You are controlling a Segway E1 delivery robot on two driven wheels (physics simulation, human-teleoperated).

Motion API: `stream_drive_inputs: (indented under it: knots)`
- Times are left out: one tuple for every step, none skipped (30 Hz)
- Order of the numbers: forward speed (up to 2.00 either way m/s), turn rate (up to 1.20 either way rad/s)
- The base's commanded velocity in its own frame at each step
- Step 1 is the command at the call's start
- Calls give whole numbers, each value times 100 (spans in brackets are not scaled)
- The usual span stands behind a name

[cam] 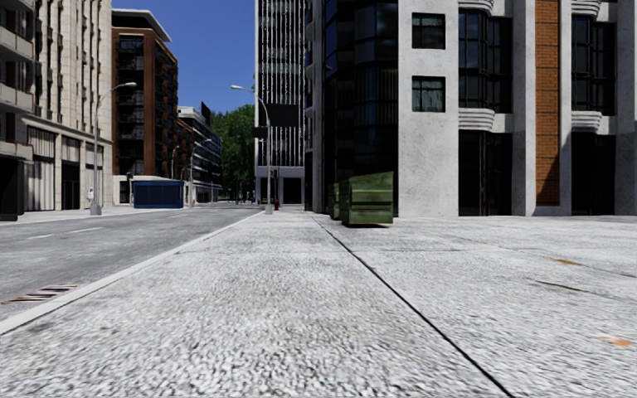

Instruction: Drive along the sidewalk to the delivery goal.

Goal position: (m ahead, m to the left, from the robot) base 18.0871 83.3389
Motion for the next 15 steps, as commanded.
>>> stream_drive_inputs:
  knots:
    - [200,16]
    - [200,22]
    - [200,24]
    - [200,24]
    - [200,24]
    - [200,24]
    - [200,24]
    - [200,23]
    - [200,22]
    - [200,22]
    - [200,22]
    - [200,22]
    - [200,22]
    - [200,22]
    - [200,22]
